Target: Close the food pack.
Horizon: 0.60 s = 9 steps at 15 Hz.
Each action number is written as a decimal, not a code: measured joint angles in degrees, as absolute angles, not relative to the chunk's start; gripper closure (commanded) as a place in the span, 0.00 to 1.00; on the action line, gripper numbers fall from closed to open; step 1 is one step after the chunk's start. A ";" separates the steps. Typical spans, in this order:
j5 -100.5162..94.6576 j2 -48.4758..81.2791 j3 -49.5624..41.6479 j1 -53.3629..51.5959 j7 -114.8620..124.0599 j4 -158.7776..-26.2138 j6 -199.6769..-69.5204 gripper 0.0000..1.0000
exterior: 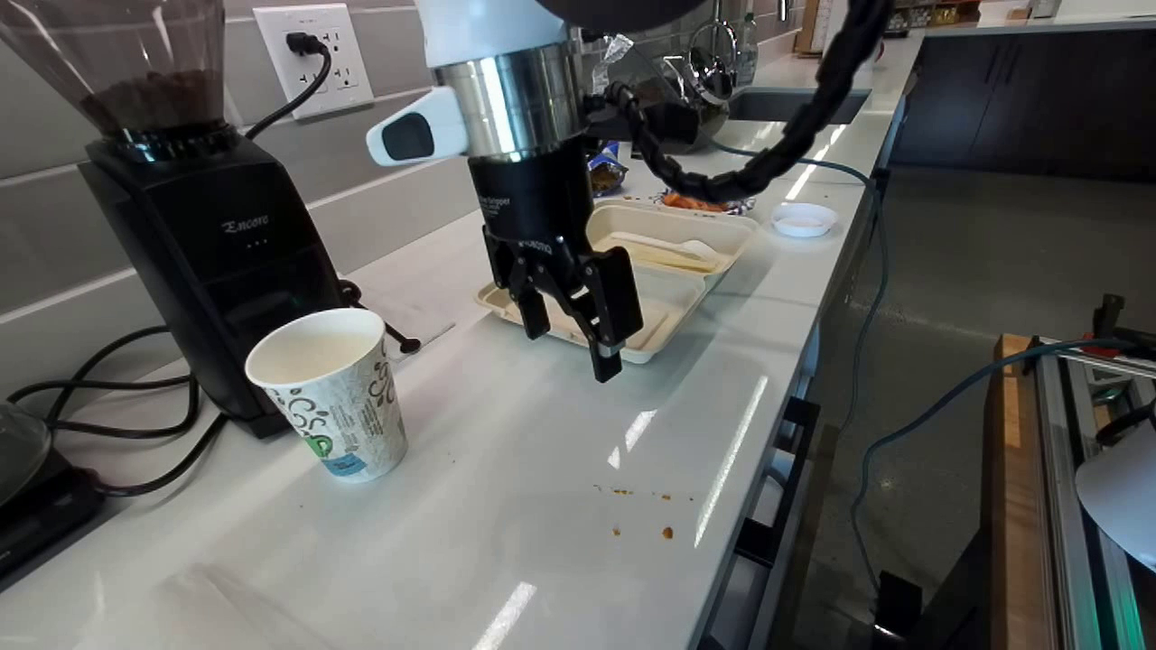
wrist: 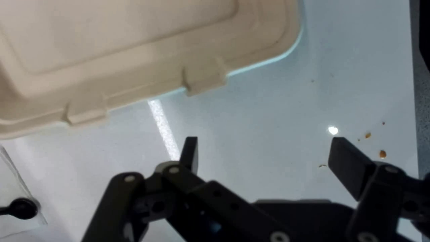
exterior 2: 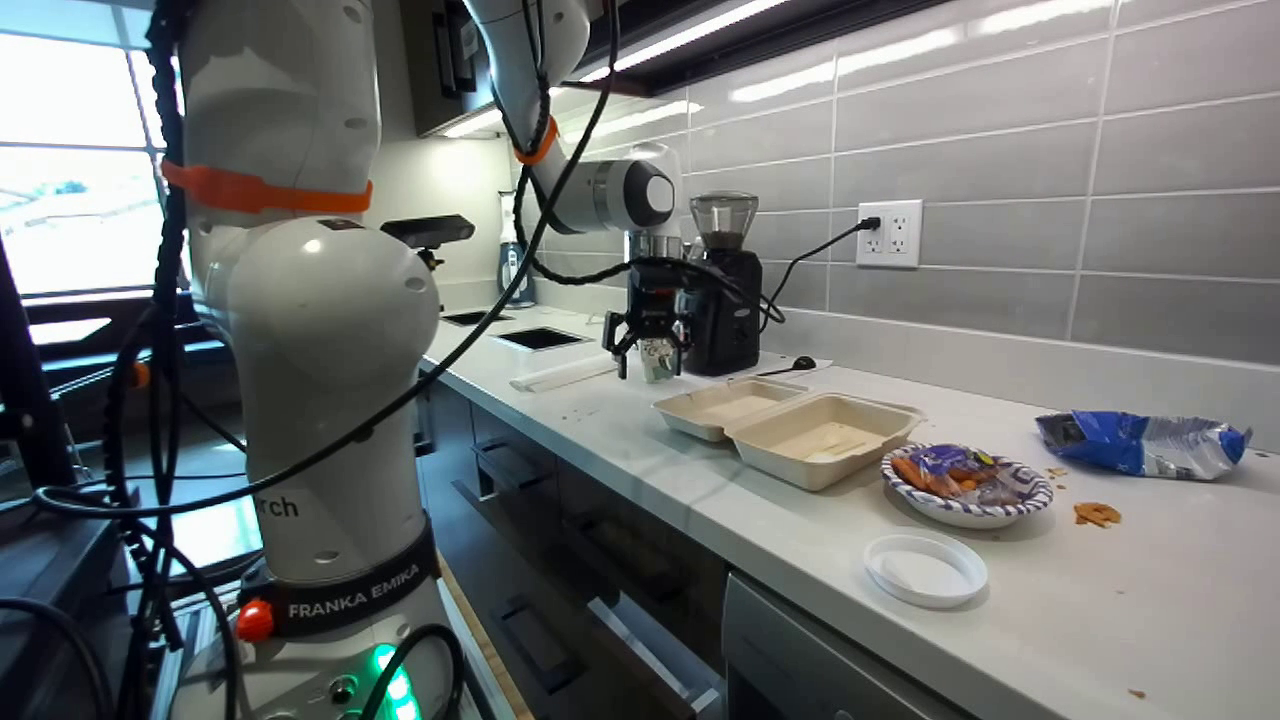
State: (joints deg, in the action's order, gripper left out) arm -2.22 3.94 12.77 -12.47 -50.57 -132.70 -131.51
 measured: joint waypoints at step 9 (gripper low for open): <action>-13.61 7.91 13.77 -13.00 -48.91 -130.82 -131.47 0.00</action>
